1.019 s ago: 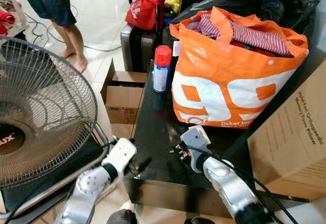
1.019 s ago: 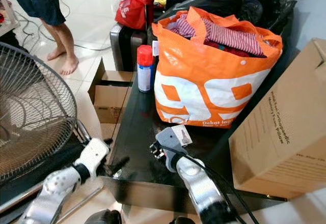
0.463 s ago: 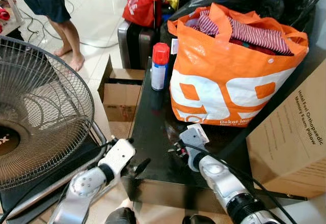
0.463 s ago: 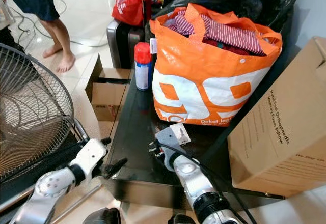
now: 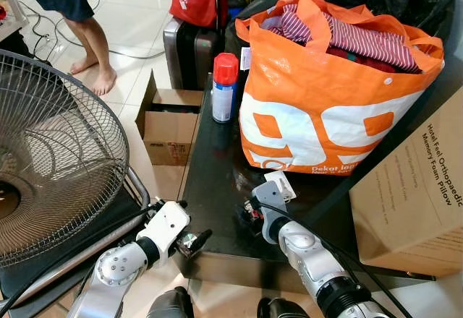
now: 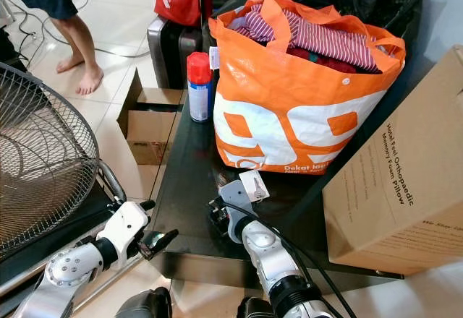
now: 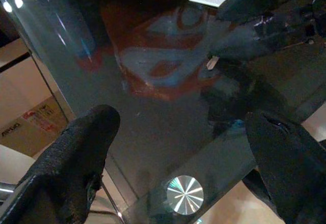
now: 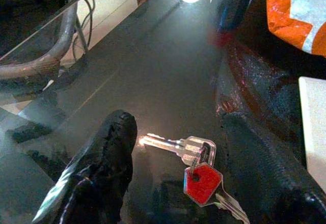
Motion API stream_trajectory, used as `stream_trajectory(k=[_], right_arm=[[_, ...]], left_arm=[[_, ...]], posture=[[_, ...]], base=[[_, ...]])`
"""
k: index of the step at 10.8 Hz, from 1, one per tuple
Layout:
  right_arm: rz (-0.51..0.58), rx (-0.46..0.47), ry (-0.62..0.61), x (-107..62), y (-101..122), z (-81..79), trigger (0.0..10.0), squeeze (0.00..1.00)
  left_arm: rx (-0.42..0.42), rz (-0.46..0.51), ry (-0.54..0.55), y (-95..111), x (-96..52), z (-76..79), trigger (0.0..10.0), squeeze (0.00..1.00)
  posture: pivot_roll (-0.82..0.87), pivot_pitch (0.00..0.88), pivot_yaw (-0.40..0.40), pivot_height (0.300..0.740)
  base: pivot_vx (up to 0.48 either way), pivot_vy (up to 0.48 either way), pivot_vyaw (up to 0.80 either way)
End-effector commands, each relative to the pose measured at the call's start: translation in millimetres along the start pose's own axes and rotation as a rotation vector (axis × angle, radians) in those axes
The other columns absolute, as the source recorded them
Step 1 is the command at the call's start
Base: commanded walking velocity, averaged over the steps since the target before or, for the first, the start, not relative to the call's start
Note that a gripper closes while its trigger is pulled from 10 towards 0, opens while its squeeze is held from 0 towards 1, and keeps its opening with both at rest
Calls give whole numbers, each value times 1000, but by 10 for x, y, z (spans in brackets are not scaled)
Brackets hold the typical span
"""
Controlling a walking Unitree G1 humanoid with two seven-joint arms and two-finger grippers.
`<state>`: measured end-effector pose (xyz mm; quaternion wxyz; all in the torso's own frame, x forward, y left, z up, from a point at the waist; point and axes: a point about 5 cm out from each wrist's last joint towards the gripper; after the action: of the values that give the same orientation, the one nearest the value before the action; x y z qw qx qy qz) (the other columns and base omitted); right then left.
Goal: Hang keys on a hook
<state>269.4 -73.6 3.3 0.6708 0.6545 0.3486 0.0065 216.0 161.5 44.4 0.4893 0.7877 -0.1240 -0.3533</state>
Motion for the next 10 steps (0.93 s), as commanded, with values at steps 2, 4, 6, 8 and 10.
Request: stream_trajectory(k=[2,4,6,8,10], right_arm=[[-35,1,-57,-7,-86,42,10000,0],[-46,2,-47,-15,-104,50,4941,0],[-43,19,-46,-23,-105,80,2706,0],[-30,41,-32,-17,-89,65,0,0],[-36,45,-27,-20,-108,58,0,0]], left_arm=[[-9,10,-40,37,-28,30,10000,0],[-17,3,-72,24,-41,58,10000,0],[-21,3,-95,23,-41,74,10000,0],[-20,-1,-99,20,-51,67,10000,0],[-22,-4,-103,11,-55,69,10000,0]], posture=[[-58,196,-39,740],[-64,194,-38,740],[-69,188,-41,740],[-65,189,-40,740],[-66,189,-41,740]], base=[[0,0,0],[0,0,0],[0,0,0],[0,0,0],[0,0,0]])
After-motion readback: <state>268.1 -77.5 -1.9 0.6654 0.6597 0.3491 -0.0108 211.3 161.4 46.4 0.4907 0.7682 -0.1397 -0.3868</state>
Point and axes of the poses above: a point about 5 cm out from each wrist's last joint towards the gripper, its own x axis pointing out of the wrist towards the gripper, its own y axis along the axis of the wrist's last joint, z = x × y, and after that the axes turned 5 degrees about x, right-handed
